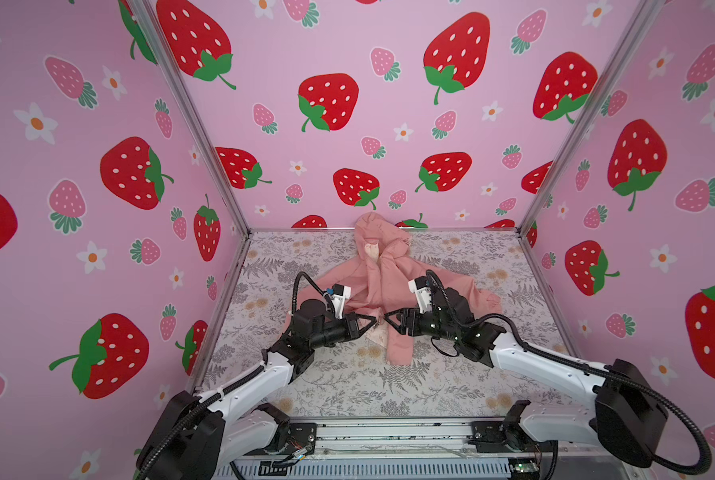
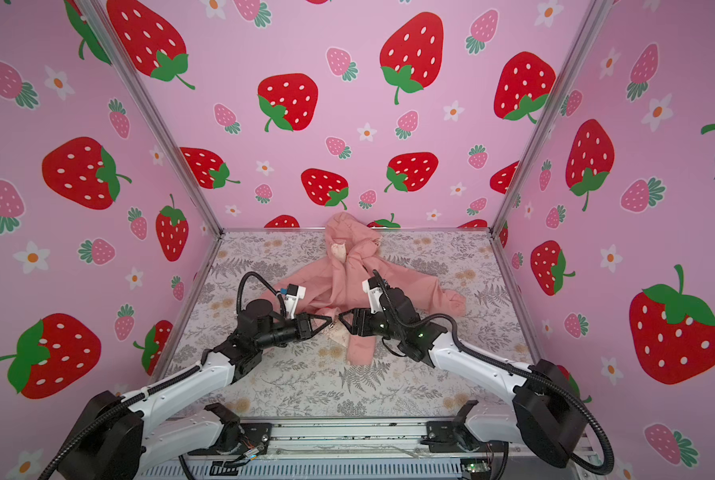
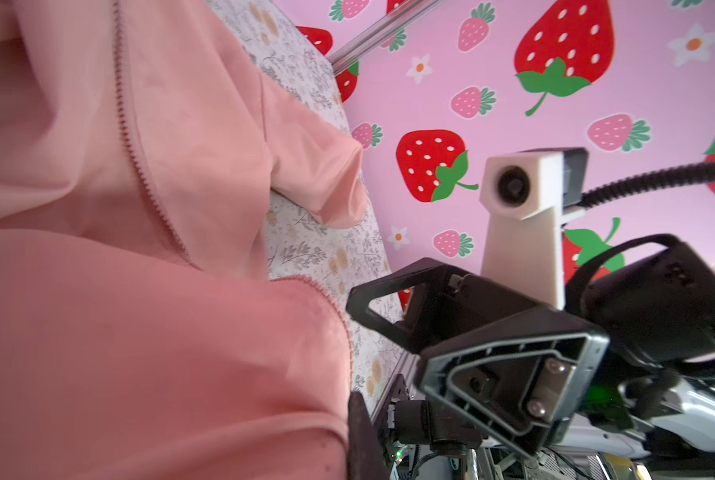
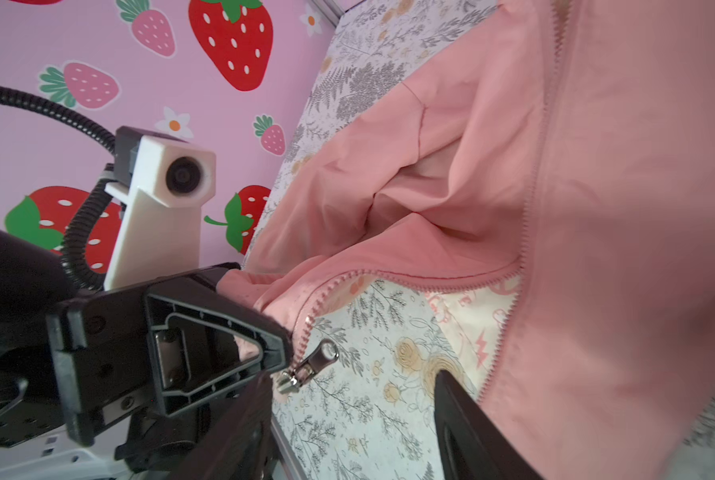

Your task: Zip up the jacket

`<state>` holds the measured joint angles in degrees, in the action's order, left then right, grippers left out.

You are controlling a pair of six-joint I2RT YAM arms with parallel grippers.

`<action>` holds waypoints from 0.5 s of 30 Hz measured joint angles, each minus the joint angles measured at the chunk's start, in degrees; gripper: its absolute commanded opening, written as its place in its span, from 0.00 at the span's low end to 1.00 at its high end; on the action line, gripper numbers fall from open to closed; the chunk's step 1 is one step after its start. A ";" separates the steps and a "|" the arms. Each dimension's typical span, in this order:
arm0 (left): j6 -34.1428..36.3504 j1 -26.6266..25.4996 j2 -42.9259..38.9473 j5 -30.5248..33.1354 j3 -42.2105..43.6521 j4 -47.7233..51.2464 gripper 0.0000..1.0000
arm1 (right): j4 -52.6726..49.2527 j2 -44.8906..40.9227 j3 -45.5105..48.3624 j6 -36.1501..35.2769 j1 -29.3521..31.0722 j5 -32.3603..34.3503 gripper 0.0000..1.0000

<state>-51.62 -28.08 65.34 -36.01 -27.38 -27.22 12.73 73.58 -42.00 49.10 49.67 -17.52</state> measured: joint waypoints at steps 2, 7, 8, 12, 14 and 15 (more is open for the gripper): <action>-1.25 0.37 1.46 -1.68 -0.98 -2.38 0.00 | 2.29 0.94 -0.04 1.22 -0.59 -1.77 0.60; -3.72 0.61 2.32 -4.09 -1.62 -6.29 0.00 | 9.22 2.93 0.33 5.51 -2.14 -5.66 0.69; -4.02 0.61 2.32 -4.33 -1.60 -6.75 0.00 | 11.30 3.17 0.83 6.86 -2.38 -6.36 0.70; -5.38 0.61 2.34 -4.98 -1.62 -8.52 0.00 | 20.26 4.42 3.80 13.03 -2.84 -8.72 0.71; -5.99 0.61 2.34 -5.07 -1.60 -9.51 0.00 | 24.52 5.51 5.07 16.04 -2.95 -9.92 0.71; -6.36 0.63 2.38 -5.05 -1.60 -9.99 0.00 | 26.93 6.19 5.68 17.73 -2.93 -10.62 0.72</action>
<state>-57.98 -27.44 67.72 -41.06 -28.97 -37.21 39.66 79.77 -36.32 66.83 46.74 -28.14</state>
